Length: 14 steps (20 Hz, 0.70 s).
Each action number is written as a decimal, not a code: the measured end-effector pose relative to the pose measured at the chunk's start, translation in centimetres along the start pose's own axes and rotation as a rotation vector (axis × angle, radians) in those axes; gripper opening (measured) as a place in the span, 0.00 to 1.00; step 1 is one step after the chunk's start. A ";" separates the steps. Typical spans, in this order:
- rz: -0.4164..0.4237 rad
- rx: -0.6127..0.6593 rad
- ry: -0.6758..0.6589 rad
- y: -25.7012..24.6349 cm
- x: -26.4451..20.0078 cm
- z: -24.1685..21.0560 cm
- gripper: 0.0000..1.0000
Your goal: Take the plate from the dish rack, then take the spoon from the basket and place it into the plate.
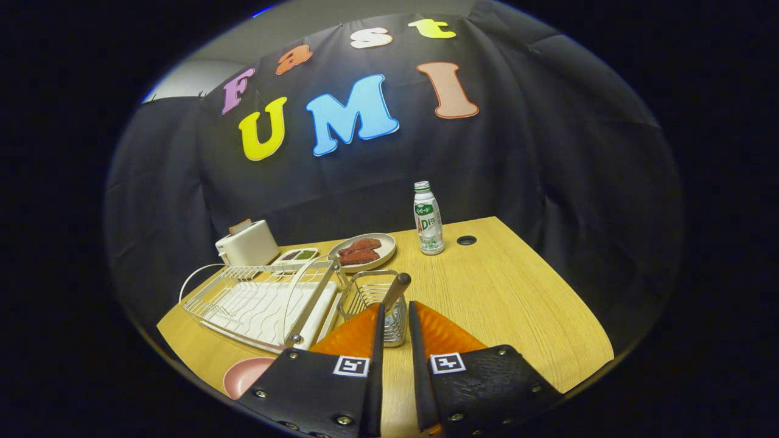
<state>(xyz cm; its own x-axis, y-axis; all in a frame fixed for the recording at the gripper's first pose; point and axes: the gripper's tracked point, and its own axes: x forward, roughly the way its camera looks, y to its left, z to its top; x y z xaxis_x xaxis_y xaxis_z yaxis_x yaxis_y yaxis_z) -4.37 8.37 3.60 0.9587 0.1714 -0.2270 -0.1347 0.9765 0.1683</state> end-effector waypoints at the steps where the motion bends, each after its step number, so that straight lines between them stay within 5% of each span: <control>1: 0.003 0.002 -0.004 0.0 0.5 0.2 0.22; 14: 0.039 0.060 -0.072 0.7 4.3 2.1 0.22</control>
<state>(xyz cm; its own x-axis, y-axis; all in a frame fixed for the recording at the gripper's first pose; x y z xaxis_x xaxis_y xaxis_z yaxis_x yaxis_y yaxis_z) 0.22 9.51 4.76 0.9687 0.1973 -0.1503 -0.1592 0.9592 0.2337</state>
